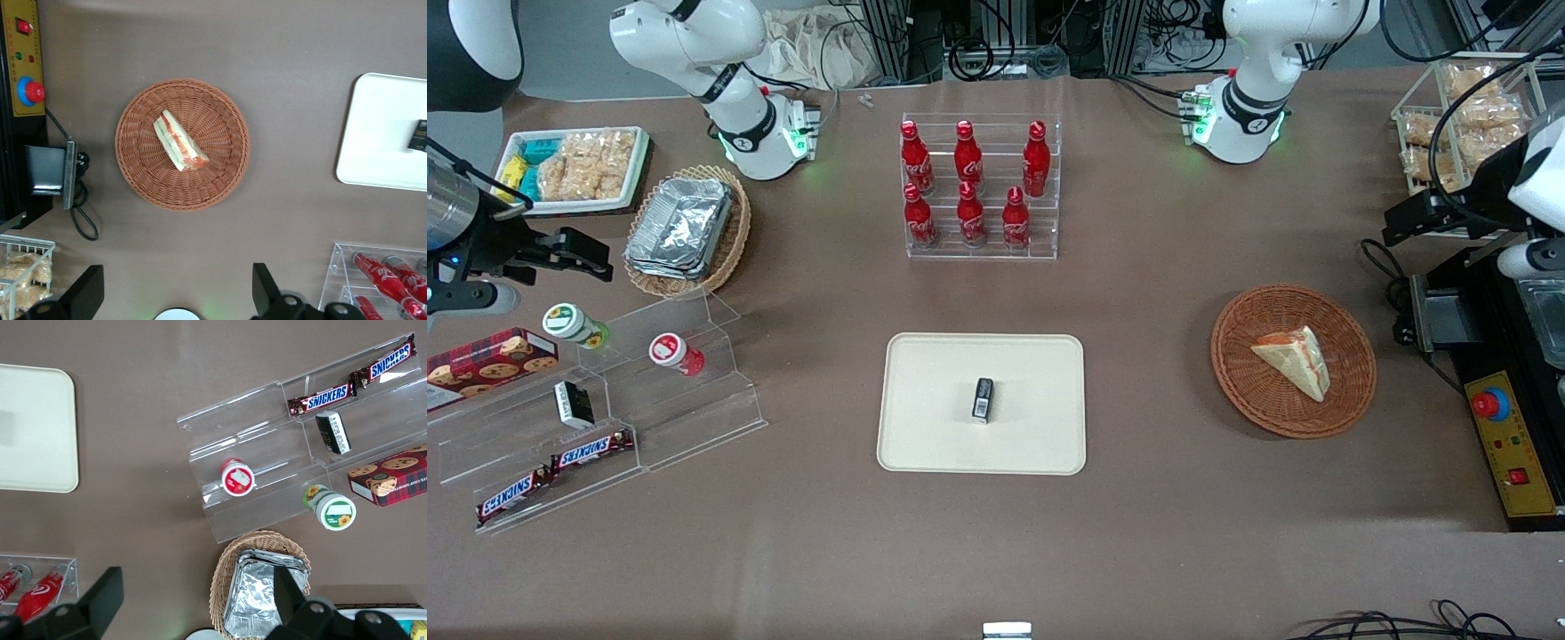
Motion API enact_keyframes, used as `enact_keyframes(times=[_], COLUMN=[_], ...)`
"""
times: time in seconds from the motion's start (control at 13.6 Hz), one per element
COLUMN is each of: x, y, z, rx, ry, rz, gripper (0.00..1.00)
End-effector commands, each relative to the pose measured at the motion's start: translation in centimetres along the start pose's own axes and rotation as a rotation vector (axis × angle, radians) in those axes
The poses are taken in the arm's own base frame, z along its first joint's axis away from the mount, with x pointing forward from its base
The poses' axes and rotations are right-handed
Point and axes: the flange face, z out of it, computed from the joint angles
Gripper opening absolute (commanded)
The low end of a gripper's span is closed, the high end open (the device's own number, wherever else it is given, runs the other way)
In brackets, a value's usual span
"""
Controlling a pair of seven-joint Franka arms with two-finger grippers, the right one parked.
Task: Place sandwich from basket to tray
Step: 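Move the left gripper over the sandwich in the wicker basket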
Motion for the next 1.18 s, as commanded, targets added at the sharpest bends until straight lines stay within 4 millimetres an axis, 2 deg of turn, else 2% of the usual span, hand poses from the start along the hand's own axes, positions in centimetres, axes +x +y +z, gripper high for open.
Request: enact_keyframes(times=[0.0, 0.15, 0.22, 0.37, 0.44, 0.59, 0.74, 0.96, 1.1], x=[0.0, 0.3, 0.7, 2.2, 3.2, 4.0, 3.9, 3.4, 2.7], y=[0.2, 0.3, 0.1, 0.0, 0.2, 0.0, -1.0, -2.0, -3.1], z=[-0.7, -0.5, 0.4, 2.8, 5.2, 10.3, 15.6, 23.5, 28.0], rx=[0.039, 0.044, 0.057, 0.059, 0.044, 0.052, 0.051, 0.048, 0.03], ry=[0.002, 0.001, -0.013, -0.044, -0.083, -0.118, -0.094, -0.071, -0.034], rz=[0.017, 0.002, -0.051, -0.297, -0.375, -0.525, -0.654, -0.719, -0.737], gripper=[1.0, 1.0, 1.0, 1.0, 1.0, 1.0, 1.0, 1.0, 1.0])
